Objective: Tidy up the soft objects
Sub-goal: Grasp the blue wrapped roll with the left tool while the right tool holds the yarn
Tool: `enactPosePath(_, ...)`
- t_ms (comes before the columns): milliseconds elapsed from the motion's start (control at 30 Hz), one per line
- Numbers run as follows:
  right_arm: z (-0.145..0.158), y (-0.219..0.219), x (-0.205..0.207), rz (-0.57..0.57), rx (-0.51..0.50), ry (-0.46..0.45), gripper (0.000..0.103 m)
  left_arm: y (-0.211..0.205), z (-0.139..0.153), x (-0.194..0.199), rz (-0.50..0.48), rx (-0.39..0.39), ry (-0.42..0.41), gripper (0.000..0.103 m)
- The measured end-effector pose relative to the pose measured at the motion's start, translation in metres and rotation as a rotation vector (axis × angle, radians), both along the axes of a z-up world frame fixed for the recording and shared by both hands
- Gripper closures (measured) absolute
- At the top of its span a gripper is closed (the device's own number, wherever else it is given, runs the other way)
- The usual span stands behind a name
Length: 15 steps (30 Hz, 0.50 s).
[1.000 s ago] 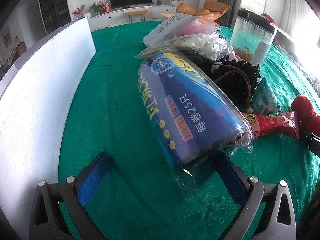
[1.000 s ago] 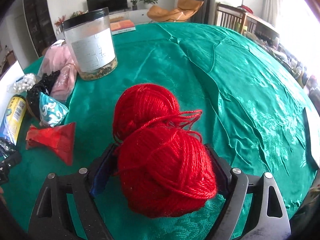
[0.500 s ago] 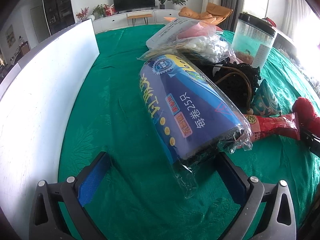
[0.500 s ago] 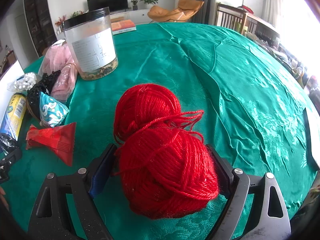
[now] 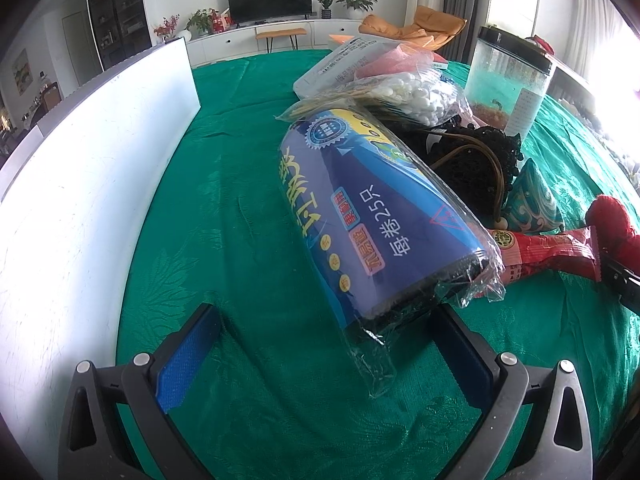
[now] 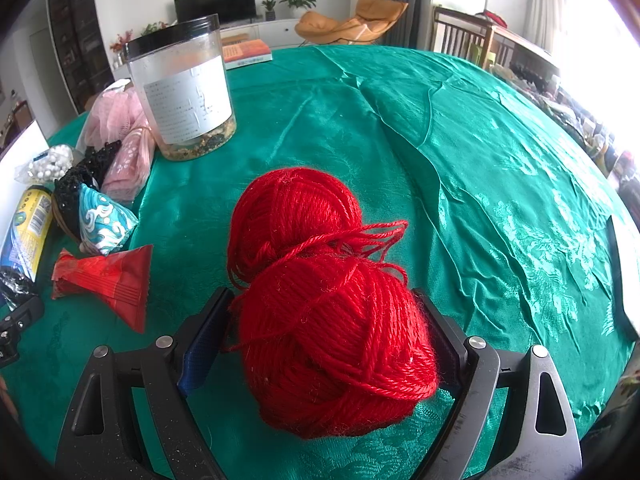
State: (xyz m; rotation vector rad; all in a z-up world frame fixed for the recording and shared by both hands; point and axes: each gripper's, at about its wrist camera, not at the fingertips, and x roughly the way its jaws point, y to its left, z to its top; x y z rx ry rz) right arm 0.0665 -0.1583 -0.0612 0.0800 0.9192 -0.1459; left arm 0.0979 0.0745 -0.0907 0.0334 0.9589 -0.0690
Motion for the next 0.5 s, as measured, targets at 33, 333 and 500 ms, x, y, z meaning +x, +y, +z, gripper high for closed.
enactPosePath(33, 0.0, 0.0, 0.0, 0.0, 0.0, 0.0, 0.014, 0.0, 0.0, 0.0, 0.0, 0.0, 0.0, 0.0)
enactPosePath(333, 0.0, 0.002, -0.001, 0.0, 0.0, -0.001, 0.014, 0.001, 0.004, -0.014, -0.042, -0.005, 0.103, 0.0)
enactPosePath(500, -0.001, -0.013, 0.005, 0.003, 0.066, -0.019, 0.014, 0.01, 0.033, -0.031, -0.089, -0.203, 0.087, 0.0)
